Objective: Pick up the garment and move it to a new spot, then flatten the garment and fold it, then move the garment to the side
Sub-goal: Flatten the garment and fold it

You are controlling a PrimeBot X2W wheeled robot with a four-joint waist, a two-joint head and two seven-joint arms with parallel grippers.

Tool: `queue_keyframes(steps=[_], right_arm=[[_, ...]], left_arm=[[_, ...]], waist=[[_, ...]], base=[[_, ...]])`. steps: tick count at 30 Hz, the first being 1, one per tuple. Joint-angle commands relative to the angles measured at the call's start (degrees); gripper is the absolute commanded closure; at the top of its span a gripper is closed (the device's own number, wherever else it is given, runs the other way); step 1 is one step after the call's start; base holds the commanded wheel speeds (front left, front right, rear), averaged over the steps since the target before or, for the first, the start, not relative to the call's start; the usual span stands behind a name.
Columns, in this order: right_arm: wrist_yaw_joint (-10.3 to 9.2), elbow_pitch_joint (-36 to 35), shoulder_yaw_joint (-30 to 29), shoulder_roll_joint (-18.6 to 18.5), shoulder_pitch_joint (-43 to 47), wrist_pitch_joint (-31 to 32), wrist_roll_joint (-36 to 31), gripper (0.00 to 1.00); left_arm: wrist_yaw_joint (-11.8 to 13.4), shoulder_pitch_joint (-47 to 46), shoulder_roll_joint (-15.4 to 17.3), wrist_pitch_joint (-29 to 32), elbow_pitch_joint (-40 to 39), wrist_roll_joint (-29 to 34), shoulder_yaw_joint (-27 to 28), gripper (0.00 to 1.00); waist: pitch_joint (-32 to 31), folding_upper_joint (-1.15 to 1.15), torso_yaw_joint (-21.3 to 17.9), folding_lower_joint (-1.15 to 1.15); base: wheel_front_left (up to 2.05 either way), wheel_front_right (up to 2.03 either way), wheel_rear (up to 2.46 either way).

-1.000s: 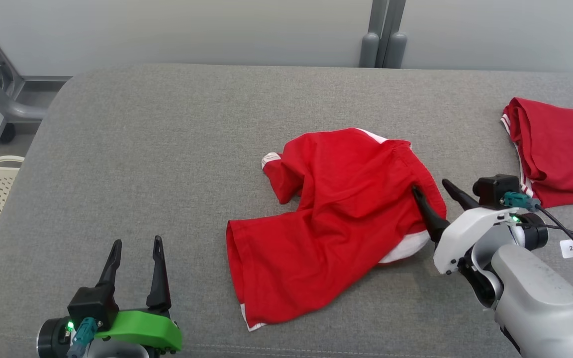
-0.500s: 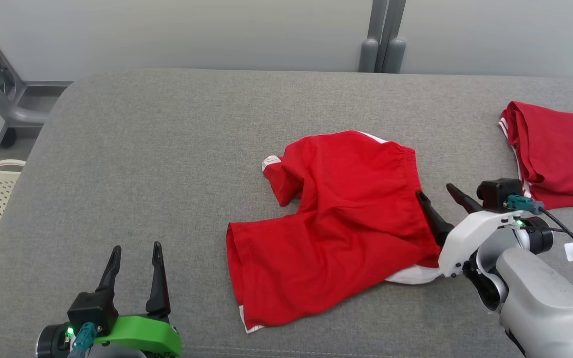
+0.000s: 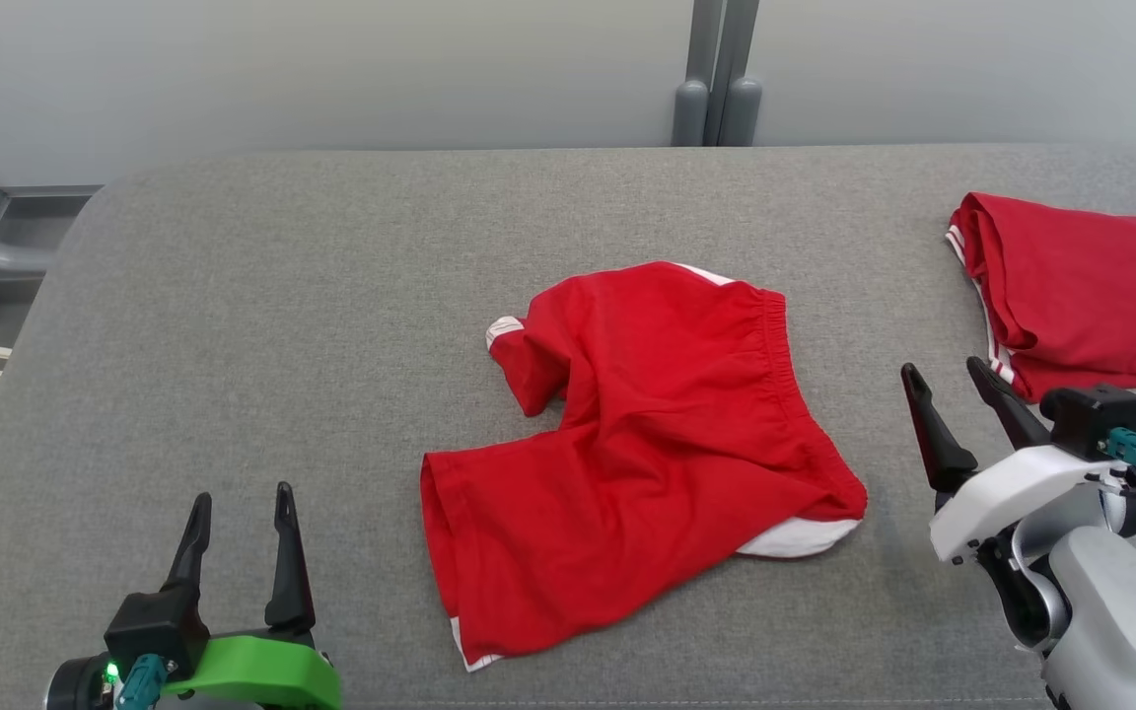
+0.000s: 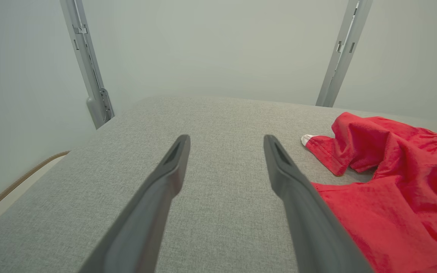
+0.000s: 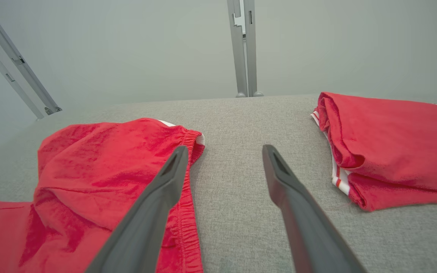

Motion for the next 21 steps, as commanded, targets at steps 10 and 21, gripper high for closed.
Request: queue_keyframes(steps=[10, 21], right_arm=[[-0.06, -9.1, -9.4, 3.6, 9.6, -0.4, -6.0, 0.0], [-0.06, -16.1, -13.1, 7.1, 15.8, 0.1, -11.9, 0.0]], left_arm=[[0.4, 2.7, 0.1, -0.3, -3.6, 1.2, 2.3, 0.0], [0.7, 5.8, 0.1, -0.3, -5.9, 1.7, 3.3, 0.0]], waist=[[-0.7, 0.0, -2.7, 0.0], [-2.1, 0.0, -4.6, 0.0]], base=[[0.0, 0.0, 0.0], [0.0, 0.0, 0.0]])
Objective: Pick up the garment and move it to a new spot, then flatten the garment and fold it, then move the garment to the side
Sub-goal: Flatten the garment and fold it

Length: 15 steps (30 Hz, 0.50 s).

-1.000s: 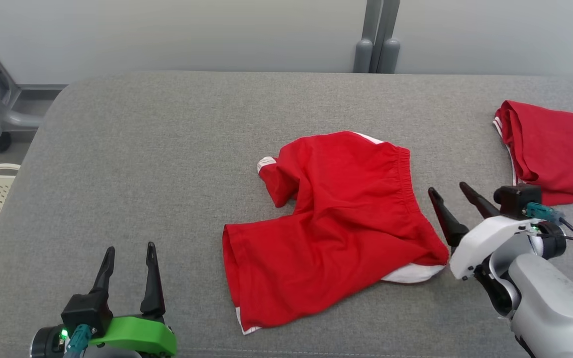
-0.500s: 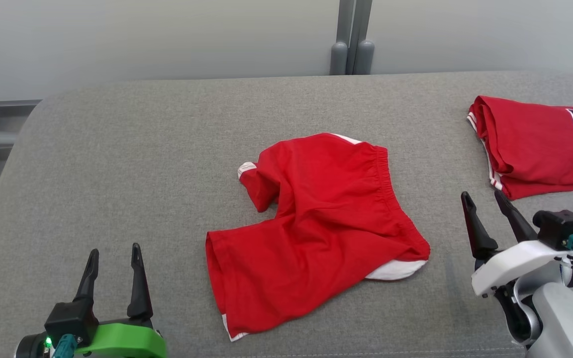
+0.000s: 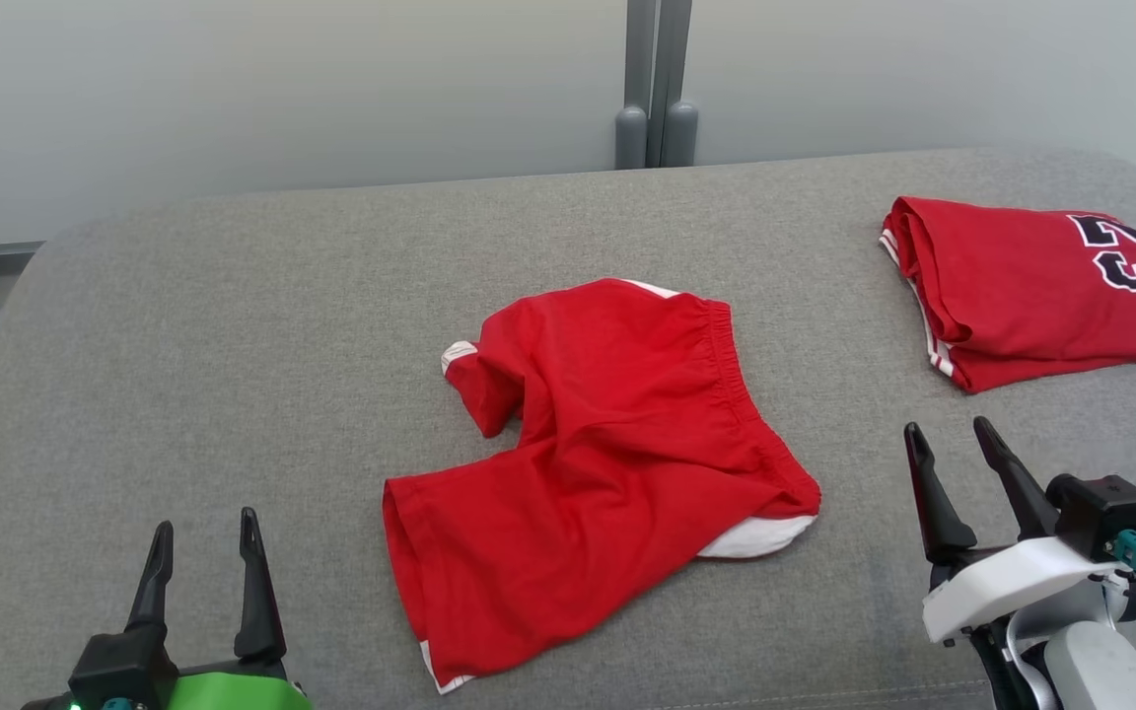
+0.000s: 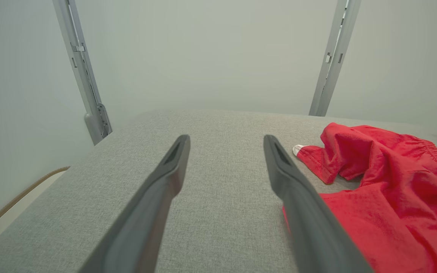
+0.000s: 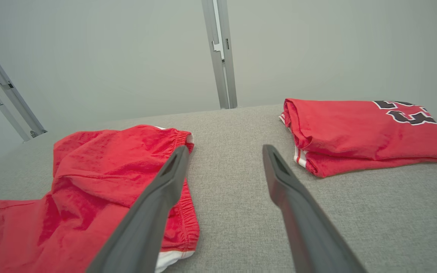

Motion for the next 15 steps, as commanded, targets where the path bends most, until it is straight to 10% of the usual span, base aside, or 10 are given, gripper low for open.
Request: queue_keyframes(steps=[1, 15], right_arm=[[-0.06, -0.7, -0.4, 0.4, 1.2, 0.2, -0.8, 0.0], [-0.06, -4.4, -3.4, 4.6, 4.4, 2.5, -5.2, 0.0]], left_arm=[[0.2, 1.1, 0.1, -0.3, -0.4, 0.7, 0.2, 0.0], [-0.6, 1.7, 0.9, -0.3, 0.0, 2.5, -0.1, 0.0]], waist=[[-0.2, 0.0, -0.2, 0.0], [-0.3, 0.0, -0.1, 0.0]], base=[[0.0, 0.0, 0.0], [0.0, 0.0, 0.0]])
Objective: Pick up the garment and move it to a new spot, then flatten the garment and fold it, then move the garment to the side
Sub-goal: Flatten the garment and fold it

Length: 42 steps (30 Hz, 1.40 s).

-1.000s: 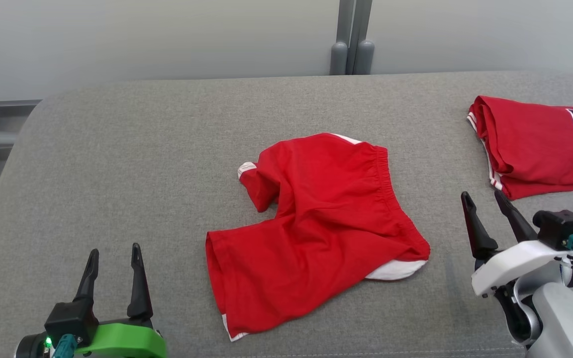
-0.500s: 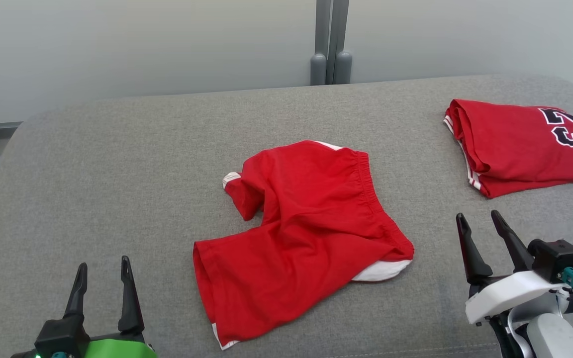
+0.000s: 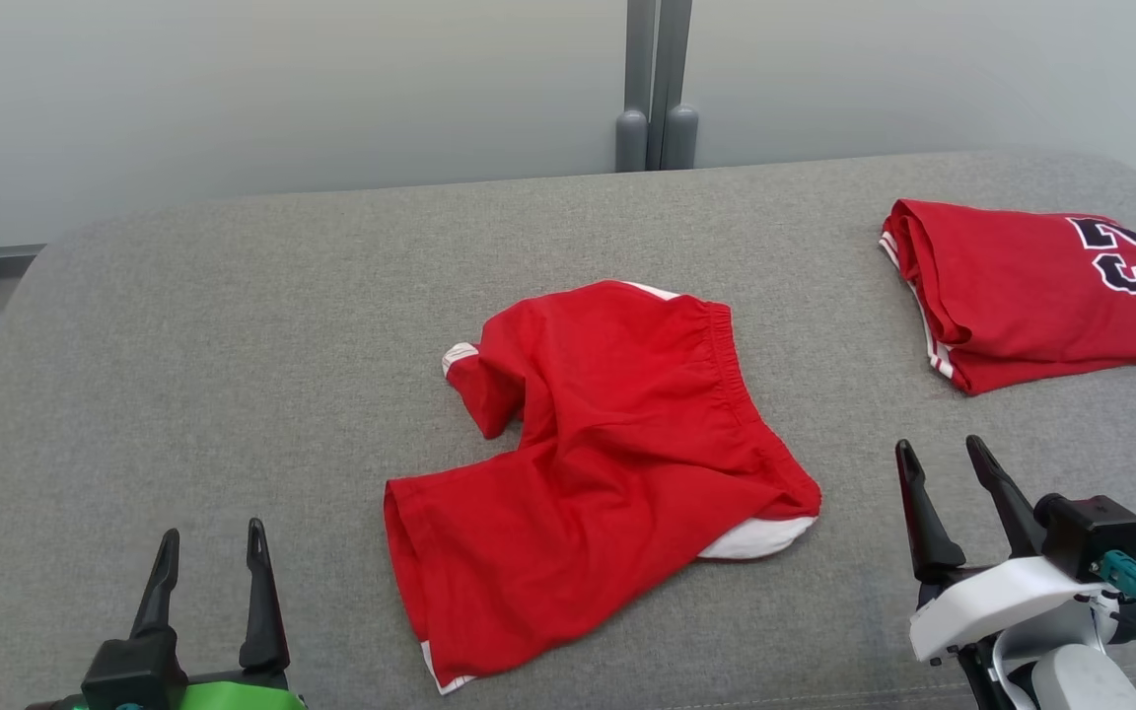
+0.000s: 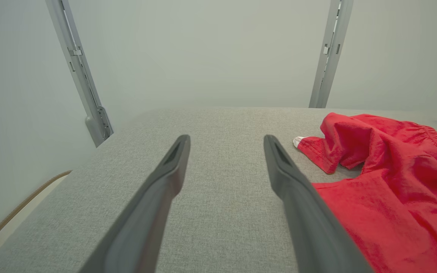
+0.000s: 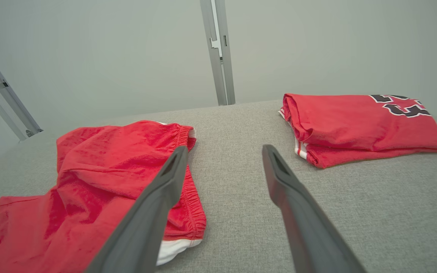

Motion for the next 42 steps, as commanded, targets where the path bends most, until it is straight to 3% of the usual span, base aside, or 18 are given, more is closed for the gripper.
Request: queue_keyframes(steps=[1, 42], right_arm=[[-0.06, -0.5, -0.3, 0.3, 0.8, 0.4, -0.7, 0.0], [-0.06, -0.2, 0.1, 1.0, 0.2, 1.3, -1.2, 0.0]], left_arm=[[-0.2, 0.7, 0.6, -0.3, 0.3, 0.6, -0.3, 0.0], [0.6, 0.4, 1.5, -0.3, 1.7, 0.4, -0.9, 0.0]], waist=[[0.0, 0.0, 0.1, 0.0], [-0.7, 0.0, -0.8, 0.0]], base=[[0.0, 0.0, 0.0], [0.0, 0.0, 0.0]])
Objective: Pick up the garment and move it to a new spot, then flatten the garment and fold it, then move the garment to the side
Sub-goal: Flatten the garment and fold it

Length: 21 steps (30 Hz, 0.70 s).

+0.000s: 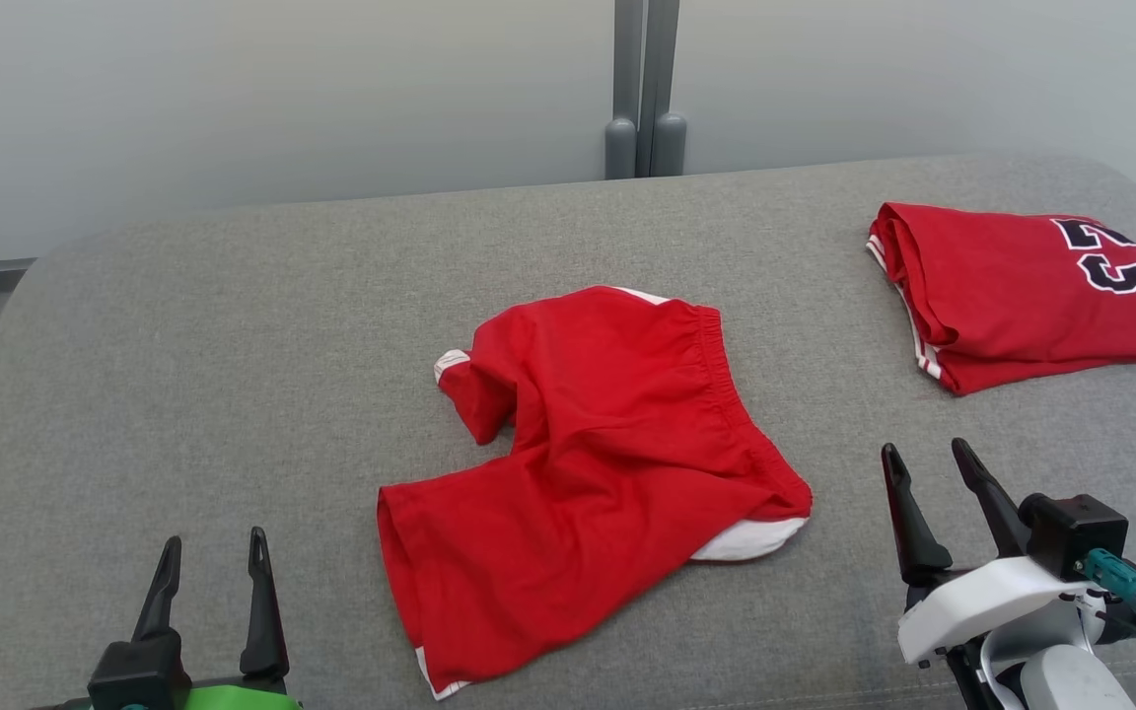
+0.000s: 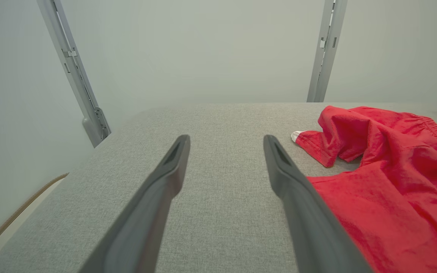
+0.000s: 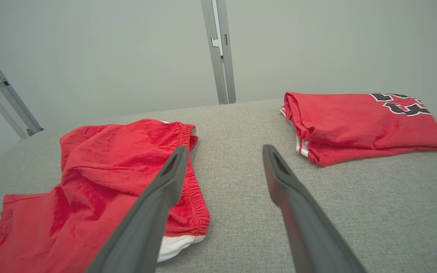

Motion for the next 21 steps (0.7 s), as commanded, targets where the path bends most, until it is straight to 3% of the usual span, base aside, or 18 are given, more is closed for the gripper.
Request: queue_keyframes(steps=[1, 10, 21], right_arm=[[-0.06, 0.2, -0.1, -0.2, 0.3, 0.0, 0.0, 0.0], [-0.06, 0.6, 0.1, -0.4, 0.4, -0.1, 0.4, 0.0], [-0.06, 3.7, 2.7, -2.8, -0.3, 2.7, 2.1, 0.0]], left_arm=[[0.0, 0.4, 0.4, -0.3, 0.2, -0.2, 0.0, 0.0], [-0.7, 0.3, 0.4, -0.3, 0.3, -0.9, -0.3, 0.0], [-5.5, 2.4, 3.2, 2.3, 2.8, -1.0, -5.5, 0.0]], waist=[[-0.1, 0.0, 0.1, 0.0], [0.0, 0.0, 0.6, 0.0], [0.2, 0.0, 2.2, 0.0]], base=[[0.0, 0.0, 0.0], [0.0, 0.0, 0.0], [0.0, 0.0, 0.0]])
